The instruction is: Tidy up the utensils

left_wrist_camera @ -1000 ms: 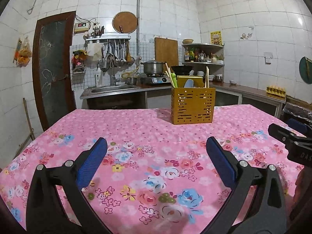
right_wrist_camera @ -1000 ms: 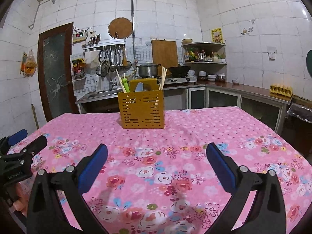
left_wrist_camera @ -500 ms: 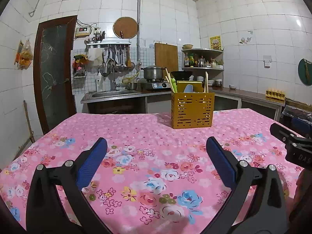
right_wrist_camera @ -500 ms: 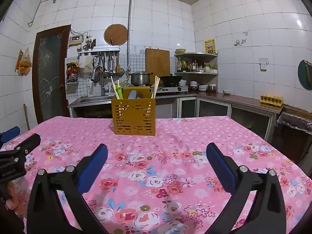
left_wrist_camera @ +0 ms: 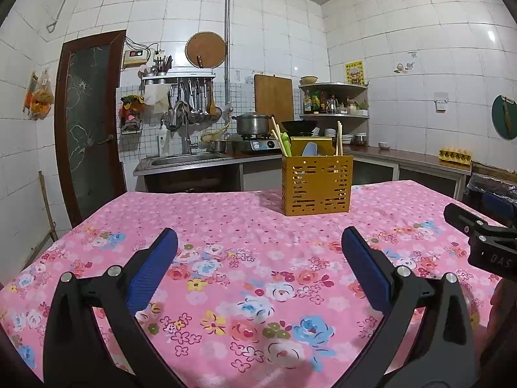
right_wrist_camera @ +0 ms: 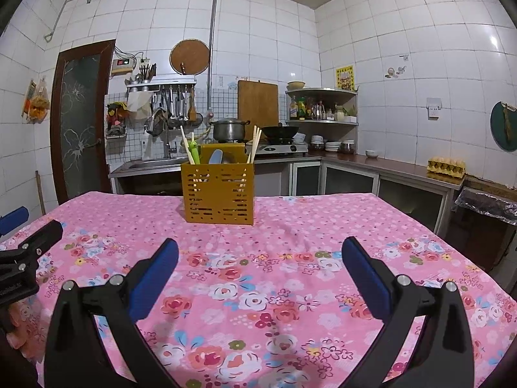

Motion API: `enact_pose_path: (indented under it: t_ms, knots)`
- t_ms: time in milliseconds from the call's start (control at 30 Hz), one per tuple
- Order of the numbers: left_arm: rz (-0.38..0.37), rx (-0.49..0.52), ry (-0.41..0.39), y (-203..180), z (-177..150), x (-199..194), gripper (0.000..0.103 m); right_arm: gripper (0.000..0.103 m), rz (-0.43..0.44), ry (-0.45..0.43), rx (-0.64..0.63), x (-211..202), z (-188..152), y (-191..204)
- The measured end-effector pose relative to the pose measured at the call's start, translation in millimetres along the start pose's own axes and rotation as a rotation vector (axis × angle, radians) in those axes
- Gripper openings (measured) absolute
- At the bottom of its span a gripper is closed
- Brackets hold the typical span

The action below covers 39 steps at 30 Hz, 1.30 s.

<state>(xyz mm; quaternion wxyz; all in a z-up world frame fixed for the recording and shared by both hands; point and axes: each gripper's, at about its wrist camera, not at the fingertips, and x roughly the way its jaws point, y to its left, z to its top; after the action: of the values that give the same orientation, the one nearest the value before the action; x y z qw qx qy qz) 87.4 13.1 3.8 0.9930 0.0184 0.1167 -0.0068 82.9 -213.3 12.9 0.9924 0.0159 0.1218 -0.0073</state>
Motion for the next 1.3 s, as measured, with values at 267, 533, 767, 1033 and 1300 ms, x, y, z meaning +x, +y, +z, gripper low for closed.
enact_pose_path:
  t_ms: [267,533,767,1033,1300]
  knots:
    - [-0.002,0.001,-0.001,0.4,-0.2,-0.3,0.098,0.099,-0.002,-0.001,-0.003,-0.2,0.1,0.7]
    - [-0.003,-0.003,0.003,0.3,-0.6,-0.5,0.098,0.099,-0.003,0.003,-0.001,-0.8,0.5,-0.3]
    - [-0.004,-0.005,0.005,0.0,-1.1,-1.4,0.098,0.099,-0.002,0.007,-0.005,0.0,0.8,-1.4]
    - [-0.004,-0.005,0.005,0.1,-0.8,-1.2,0.098,0.099,-0.003,0.007,-0.007,0.3,0.7,-1.8]
    - [-0.004,-0.006,0.005,-0.2,-0.7,-1.2,0.098,0.099,-0.003,0.008,-0.007,0.6,0.7,-2.5]
